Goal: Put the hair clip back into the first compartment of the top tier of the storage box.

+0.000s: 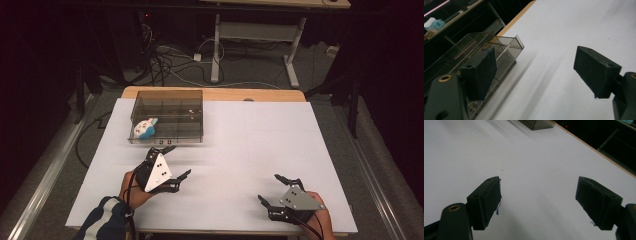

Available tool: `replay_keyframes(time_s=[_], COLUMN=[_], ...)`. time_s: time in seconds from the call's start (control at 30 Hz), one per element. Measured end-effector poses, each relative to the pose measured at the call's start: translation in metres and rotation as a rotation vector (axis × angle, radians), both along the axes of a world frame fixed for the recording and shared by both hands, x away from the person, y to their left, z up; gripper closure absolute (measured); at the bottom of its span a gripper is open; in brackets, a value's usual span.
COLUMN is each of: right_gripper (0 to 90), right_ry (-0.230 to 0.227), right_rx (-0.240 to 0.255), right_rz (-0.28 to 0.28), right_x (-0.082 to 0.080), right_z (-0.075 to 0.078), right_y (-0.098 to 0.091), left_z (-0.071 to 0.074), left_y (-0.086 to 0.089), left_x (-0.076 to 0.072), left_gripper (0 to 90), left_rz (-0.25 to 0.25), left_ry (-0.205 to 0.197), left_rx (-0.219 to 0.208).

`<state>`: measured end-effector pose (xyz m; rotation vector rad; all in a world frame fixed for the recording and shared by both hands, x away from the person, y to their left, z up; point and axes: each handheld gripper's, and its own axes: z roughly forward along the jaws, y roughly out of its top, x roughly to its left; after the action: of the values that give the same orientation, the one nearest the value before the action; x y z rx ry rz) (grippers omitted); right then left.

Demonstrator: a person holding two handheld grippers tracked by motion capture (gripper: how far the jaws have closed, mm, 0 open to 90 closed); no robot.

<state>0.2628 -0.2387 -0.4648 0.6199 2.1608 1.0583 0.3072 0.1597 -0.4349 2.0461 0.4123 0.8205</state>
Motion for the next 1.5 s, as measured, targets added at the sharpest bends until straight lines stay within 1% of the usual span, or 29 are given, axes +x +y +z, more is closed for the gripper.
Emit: replay_keyframes(time_s=[0.2,0.33,0.57,0.6,0.67,0.7,0.8,0.87,0.9,0.93,1.03,1.07,1.13,1.17,1.3,1.33,1.37,1.4,1.5], right_gripper=[21.1,21.1,21.1,21.1,21.1,21.1,21.1,21.1,21.1,21.1,21.1,21.1,21.1,21.1,21.1,21.1,21.1,21.1,21.1], right_ry=[-0.001,-0.002,-0.001,-0.002,-0.003,-0.001,-0.002,-0.002,-0.003,-0.004,-0.004,-0.005,-0.005,-0.004,-0.004,-0.005,-0.005,-0.004,-0.006], right_rx=[0.002,-0.001,0.002,0.001,0.002,0.003,0.002,0.005,0.006,0.006,0.008,0.01,0.011,0.013,0.018,0.018,0.018,0.021,0.024], right_rz=[0.011,0.018,0.019,0.018,0.017,0.014,0.013,0.01,0.009,0.007,0.004,0.003,0.002,-0.003,-0.005,-0.006,-0.006,-0.011,-0.016], right_x=[0.003,0.004,0.005,0.005,0.004,0.004,0.004,0.003,0.003,0.003,0.003,0.003,0.003,0.003,0.004,0.004,0.004,0.004,0.004], right_z=[0.0,0.0,0.0,0.0,0.0,0.0,0.0,0.001,0.001,0.001,0.001,0.001,0.001,0.001,0.002,0.002,0.002,0.002,0.002], right_y=[0.002,0.004,0.004,0.004,0.004,0.004,0.003,0.003,0.002,0.002,0.002,0.001,0.001,0.001,0.0,0.0,0.0,-0.001,-0.001], left_z=[-0.004,-0.006,-0.012,-0.014,-0.016,-0.019,-0.022,-0.025,-0.025,-0.028,-0.031,-0.033,-0.035,-0.036,-0.039,-0.042,-0.042,-0.045,-0.047], left_y=[0.004,0.007,0.016,0.019,0.02,0.023,0.026,0.03,0.03,0.033,0.036,0.039,0.04,0.043,0.046,0.048,0.048,0.05,0.052], left_x=[-0.003,-0.004,-0.006,-0.006,-0.006,-0.005,-0.005,-0.005,-0.005,-0.005,-0.005,-0.006,-0.006,-0.006,-0.006,-0.007,-0.007,-0.006,-0.007], left_gripper=[18.4,18.4,18.4,18.4,18.4,18.4,18.3,18.3,18.3,18.3,18.3,18.4,18.3,18.4,18.3,18.3,18.3,18.3,18.3], left_rz=[0.006,0.009,0.02,0.026,0.028,0.035,0.043,0.054,0.054,0.063,0.07,0.078,0.083,0.088,0.094,0.095,0.095,0.102,0.105], left_ry=[0.007,0.013,0.029,0.038,0.041,0.055,0.06,0.074,0.074,0.088,0.093,0.103,0.108,0.118,0.13,0.14,0.14,0.152,0.163], left_rx=[0.007,0.004,0.006,0.011,0.016,0.021,0.024,0.028,0.028,0.032,0.031,0.032,0.032,0.027,0.027,0.028,0.028,0.031,0.029])
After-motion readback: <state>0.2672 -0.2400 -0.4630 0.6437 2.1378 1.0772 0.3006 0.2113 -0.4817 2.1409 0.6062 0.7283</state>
